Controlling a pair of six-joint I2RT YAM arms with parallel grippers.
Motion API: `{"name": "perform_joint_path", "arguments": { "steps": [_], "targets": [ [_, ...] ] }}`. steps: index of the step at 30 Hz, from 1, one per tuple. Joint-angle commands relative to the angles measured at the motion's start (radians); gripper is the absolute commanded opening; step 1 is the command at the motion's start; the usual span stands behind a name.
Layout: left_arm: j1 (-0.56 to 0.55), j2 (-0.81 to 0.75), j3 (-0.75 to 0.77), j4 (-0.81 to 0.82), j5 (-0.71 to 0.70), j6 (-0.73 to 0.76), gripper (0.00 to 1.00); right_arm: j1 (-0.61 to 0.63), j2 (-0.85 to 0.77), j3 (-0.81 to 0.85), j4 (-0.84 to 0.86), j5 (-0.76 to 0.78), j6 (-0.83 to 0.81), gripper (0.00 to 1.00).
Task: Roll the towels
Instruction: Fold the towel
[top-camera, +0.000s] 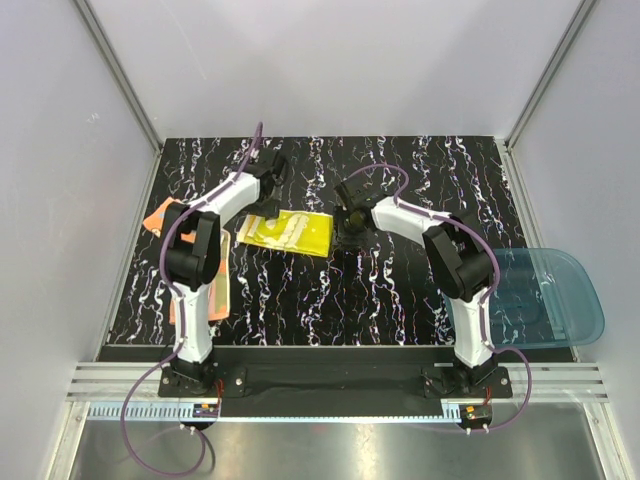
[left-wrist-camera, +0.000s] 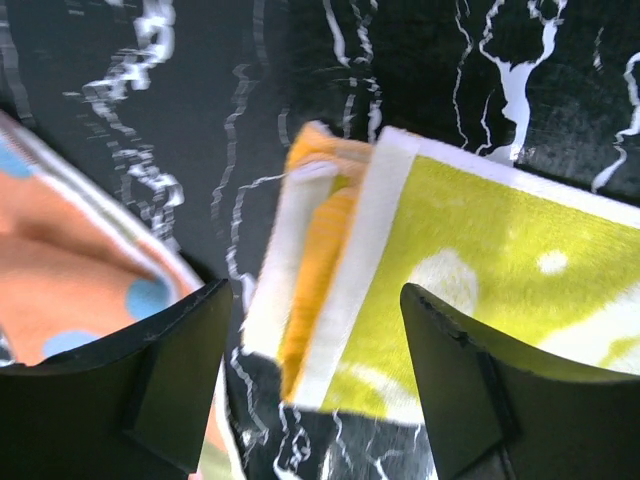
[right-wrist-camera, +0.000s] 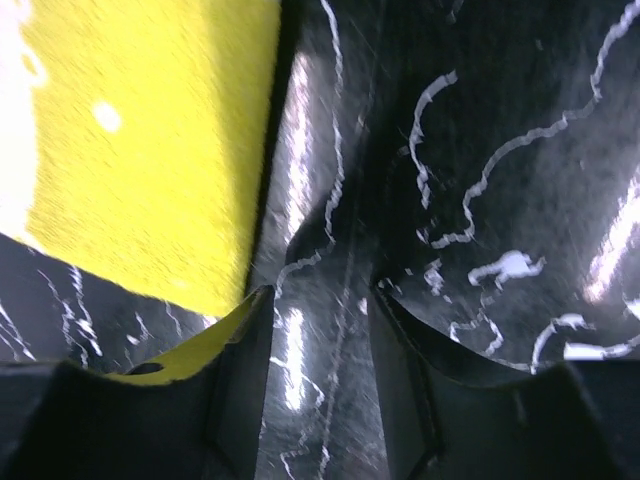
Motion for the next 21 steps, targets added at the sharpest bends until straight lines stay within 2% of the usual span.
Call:
{"name": "perform_joint_path", "arguments": {
  "steps": [1,6,11,15,19,21],
  "targets": [
    [-0.012,-0.173,0.032,-0.01,-0.08,-0.061,0.74,0.0,-0.076,-0.019,-0.048,-0.025,-0.057,0.49],
    [-0.054,-0.287,-0.099,0.016,-0.01,-0.117,0.72,0.0,-0.093,0.034,0.008,-0.27,-0.059,0.41],
    [-0.063,-0.334,-0.245,0.166,0.263,-0.204,0.7,-0.002,-0.036,0.115,0.068,-0.447,-0.027,0.37],
    [-0.058,-0.279,-0.301,0.238,0.347,-0.248,0.67,-0.004,0.059,0.187,0.073,-0.479,-0.016,0.35],
    [0.035,-0.224,-0.376,0.367,0.51,-0.304,0.64,-0.013,0.154,0.239,0.079,-0.507,-0.007,0.33],
    [0.067,-0.198,-0.388,0.393,0.534,-0.315,0.64,-0.02,0.195,0.233,0.099,-0.509,0.001,0.32]
  ]
}}
